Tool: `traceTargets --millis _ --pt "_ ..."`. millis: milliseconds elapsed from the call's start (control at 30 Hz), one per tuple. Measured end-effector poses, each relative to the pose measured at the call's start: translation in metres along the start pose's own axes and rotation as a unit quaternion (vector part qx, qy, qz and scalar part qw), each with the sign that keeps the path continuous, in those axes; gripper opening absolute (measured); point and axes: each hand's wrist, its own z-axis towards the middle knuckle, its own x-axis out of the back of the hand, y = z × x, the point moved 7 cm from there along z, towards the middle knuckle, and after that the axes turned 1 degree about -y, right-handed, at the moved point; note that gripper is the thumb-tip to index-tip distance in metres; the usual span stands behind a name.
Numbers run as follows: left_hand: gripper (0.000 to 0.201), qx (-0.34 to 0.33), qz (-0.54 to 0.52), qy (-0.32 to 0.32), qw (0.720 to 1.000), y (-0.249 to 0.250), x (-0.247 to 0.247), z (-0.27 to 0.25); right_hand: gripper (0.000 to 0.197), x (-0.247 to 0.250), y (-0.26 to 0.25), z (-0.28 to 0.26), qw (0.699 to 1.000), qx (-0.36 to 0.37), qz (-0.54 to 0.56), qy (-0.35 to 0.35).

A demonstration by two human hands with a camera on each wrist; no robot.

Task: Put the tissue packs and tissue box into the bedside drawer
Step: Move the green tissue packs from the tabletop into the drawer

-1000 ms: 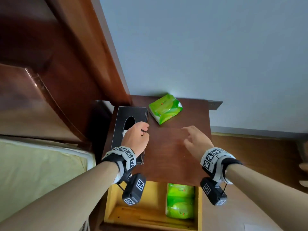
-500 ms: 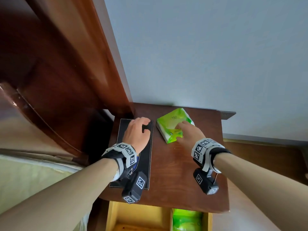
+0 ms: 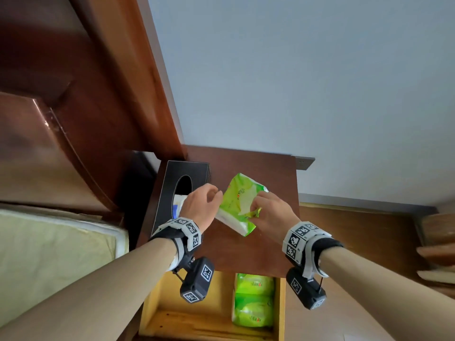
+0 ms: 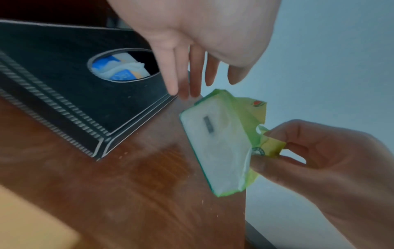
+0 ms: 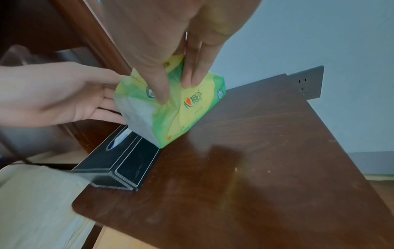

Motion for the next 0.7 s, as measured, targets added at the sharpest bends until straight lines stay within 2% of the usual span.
traceTargets --millis 200,300,400,433,533,600,700 --pt "0.058 0.083 -0.069 -0.095 0.990 -0.027 -0.012 -0.073 0.015 -0.021 -0.034 -0.068 0.998 0.059 -0.009 -0.013" --pt "0.048 0.112 -0.093 -0.143 0.979 -0.047 -0.023 -0.106 0.017 -0.043 -0.046 -0.092 0.997 0.081 -0.002 -0.010" --pt "0.019 0.129 -0.114 -0.186 0.967 -0.072 -0.038 -0.129 0.022 -0.071 -0.056 -0.109 0.994 0.112 0.010 -0.007" --pt "0.015 0.129 -0.122 -0.192 0.965 -0.081 -0.041 -0.133 0.022 -0.081 -0.058 -0.114 0.994 0.112 0.016 -0.008" --pt "0.030 0.174 -0.136 -0.200 0.955 -0.120 -0.051 -0.150 0.024 -0.113 -0.055 -0.129 0.996 0.070 0.063 -0.010" --pt "0.035 0.217 -0.133 -0.219 0.942 -0.146 -0.057 -0.163 0.034 -0.133 -0.051 -0.143 0.994 0.037 0.097 -0.019" --pt "0.046 0.280 -0.140 -0.245 0.918 -0.185 -0.070 -0.181 0.040 -0.157 -0.042 -0.164 0.995 0.024 0.098 -0.027"
